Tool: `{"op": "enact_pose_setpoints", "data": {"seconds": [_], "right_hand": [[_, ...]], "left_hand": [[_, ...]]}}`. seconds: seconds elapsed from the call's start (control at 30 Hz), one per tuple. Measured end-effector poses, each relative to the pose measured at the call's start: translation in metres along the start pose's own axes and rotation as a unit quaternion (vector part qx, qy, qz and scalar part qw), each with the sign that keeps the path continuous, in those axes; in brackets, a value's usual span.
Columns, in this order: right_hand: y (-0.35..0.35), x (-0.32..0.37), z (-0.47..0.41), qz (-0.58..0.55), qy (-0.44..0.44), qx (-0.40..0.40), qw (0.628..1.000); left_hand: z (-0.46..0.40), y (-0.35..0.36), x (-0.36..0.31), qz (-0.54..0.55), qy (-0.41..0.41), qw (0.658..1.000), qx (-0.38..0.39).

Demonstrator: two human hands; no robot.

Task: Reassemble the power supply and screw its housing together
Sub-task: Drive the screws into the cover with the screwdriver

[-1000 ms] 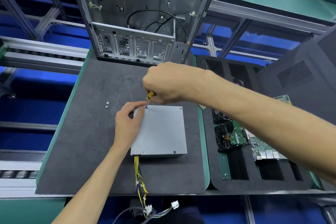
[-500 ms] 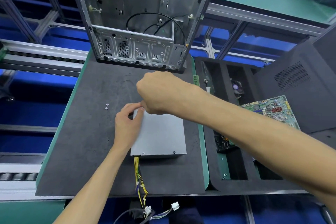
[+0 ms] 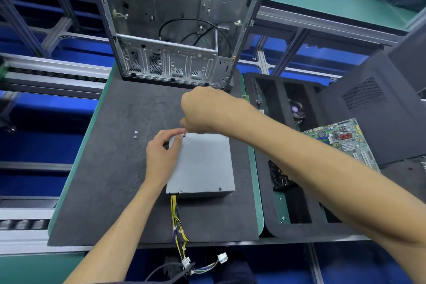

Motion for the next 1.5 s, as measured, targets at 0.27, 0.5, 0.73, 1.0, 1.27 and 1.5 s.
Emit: {"op": "enact_pose_setpoints", "data": {"seconds": [0.27,0.5,0.73,1.0,1.27,1.5], "right_hand": [[0.009,-0.037,0.009,-0.084,0.085,-0.009,0.993],[0.034,-0.069,0.063,-0.433,0.221,-0.082,0.87],[0.128,-0.057,0.142,-0.718,0.322,-0.054,0.615],[0.132,-0.092,0.181,-0.643,0.258,-0.125,0.71],[0.158,-0.147,0.227,-0.507,0.22,-0.125,0.824],[0.224,-0.191,0.273,-0.433,0.369,-0.155,0.808]], "left_hand": [[0.0,-0.001,-0.003,-0.009,-0.003,1.0,0.0],[-0.006,-0.002,-0.008,-0.053,-0.003,0.998,0.038],[0.001,-0.002,-0.042,-0.202,0.112,0.972,0.036],[0.097,0.047,-0.146,-0.242,0.441,0.852,0.144],[0.162,0.094,-0.1,-0.365,0.295,0.83,0.301],[0.218,0.152,-0.05,-0.435,0.264,0.804,0.307]]}}
Point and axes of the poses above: each hand's wrist, its own z-axis away from the middle knuckle, its own y-axis out of the palm, x = y × z, the point moved 7 cm from there along -z, towards the middle knuckle, and after that the axes turned 13 degrees about -x, right-handed, at the moved point
